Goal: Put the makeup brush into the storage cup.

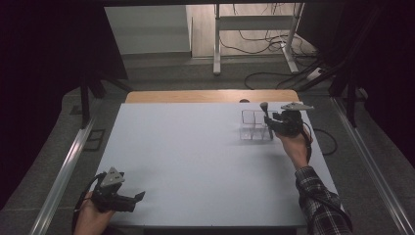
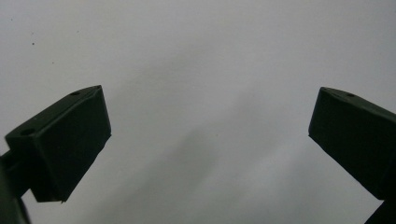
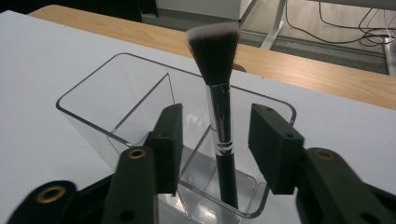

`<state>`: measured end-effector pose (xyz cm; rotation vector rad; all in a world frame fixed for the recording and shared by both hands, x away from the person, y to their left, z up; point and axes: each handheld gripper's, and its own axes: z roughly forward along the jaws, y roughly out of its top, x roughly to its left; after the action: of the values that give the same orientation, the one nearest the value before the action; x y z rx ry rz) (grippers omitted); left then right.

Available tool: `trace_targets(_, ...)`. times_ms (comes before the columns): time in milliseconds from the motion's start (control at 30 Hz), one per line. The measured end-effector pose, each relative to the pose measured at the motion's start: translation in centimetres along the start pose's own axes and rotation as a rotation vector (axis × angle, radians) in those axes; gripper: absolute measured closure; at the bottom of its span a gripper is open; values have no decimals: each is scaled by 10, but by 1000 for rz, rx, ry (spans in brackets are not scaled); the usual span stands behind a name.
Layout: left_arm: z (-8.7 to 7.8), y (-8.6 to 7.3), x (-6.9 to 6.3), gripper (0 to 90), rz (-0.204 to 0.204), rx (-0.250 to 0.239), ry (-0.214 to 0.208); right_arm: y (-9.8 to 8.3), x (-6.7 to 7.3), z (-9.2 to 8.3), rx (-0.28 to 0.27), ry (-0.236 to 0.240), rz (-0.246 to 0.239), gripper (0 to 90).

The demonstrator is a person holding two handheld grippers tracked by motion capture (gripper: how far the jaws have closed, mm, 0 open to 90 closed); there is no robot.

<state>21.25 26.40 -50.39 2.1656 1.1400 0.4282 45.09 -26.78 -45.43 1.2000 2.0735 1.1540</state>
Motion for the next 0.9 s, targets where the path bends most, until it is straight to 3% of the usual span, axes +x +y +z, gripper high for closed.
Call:
trace_targets(333, 0, 0, 0, 0, 2, 0, 0, 3, 0, -4, 15, 15, 21, 354)
trace_targets(633, 0, 0, 0, 0, 4, -1, 1, 1, 2, -5, 28, 34, 37, 272)
trace_targets(900, 0, 0, 0, 0, 3, -3, 1, 3, 8, -9, 35, 46, 19, 216)
